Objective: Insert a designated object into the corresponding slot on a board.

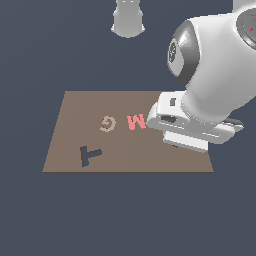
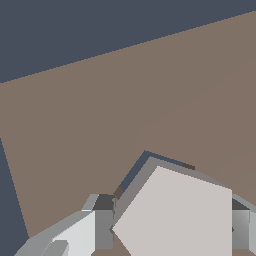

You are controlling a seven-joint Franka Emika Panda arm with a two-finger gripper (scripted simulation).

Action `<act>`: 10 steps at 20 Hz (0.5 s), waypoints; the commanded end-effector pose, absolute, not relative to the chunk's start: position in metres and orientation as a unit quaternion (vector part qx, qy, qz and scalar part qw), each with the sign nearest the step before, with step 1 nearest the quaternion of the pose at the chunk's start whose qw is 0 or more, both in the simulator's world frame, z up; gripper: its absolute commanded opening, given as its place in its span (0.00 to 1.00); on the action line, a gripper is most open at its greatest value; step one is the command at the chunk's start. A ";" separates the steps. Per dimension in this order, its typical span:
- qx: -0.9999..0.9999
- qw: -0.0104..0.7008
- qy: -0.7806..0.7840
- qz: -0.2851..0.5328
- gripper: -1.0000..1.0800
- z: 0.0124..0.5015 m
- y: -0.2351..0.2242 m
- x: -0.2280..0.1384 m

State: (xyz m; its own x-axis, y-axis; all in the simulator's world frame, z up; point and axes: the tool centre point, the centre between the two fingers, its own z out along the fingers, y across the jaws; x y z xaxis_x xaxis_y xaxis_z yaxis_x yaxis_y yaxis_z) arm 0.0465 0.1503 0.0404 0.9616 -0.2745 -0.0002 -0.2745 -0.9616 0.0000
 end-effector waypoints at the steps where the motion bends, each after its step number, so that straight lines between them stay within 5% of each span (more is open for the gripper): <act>1: -0.991 0.000 0.135 0.000 0.00 0.041 0.156 0.048; 10: -0.991 0.000 0.136 0.000 0.00 0.040 0.154 0.048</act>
